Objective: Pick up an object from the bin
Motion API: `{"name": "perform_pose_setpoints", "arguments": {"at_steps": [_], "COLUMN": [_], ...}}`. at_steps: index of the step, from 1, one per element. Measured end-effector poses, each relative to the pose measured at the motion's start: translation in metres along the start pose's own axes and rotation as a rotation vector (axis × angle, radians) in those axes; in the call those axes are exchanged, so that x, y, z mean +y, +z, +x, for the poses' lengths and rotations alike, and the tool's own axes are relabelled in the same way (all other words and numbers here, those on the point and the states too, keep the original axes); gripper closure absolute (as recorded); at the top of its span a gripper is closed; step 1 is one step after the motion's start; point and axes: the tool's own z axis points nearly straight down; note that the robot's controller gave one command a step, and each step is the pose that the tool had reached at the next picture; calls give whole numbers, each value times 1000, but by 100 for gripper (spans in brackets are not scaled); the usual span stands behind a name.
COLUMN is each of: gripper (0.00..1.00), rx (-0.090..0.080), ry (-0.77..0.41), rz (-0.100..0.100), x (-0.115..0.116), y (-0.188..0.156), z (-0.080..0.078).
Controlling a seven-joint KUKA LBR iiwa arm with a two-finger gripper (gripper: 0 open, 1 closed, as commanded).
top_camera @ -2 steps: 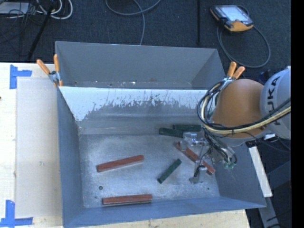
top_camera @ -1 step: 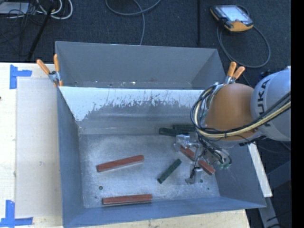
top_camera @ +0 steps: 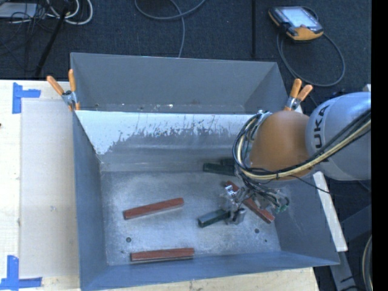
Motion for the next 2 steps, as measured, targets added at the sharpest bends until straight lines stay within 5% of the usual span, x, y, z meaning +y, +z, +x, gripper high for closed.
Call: {"name": "perform_pose_setpoints", "arguments": {"at_steps": [1,2], "gripper": [100,100], "rx": [0,-6], "ry": [0,37], "rz": [0,3], "x": [0,-12], "y": [0,-165], "z": [0,-10]}}
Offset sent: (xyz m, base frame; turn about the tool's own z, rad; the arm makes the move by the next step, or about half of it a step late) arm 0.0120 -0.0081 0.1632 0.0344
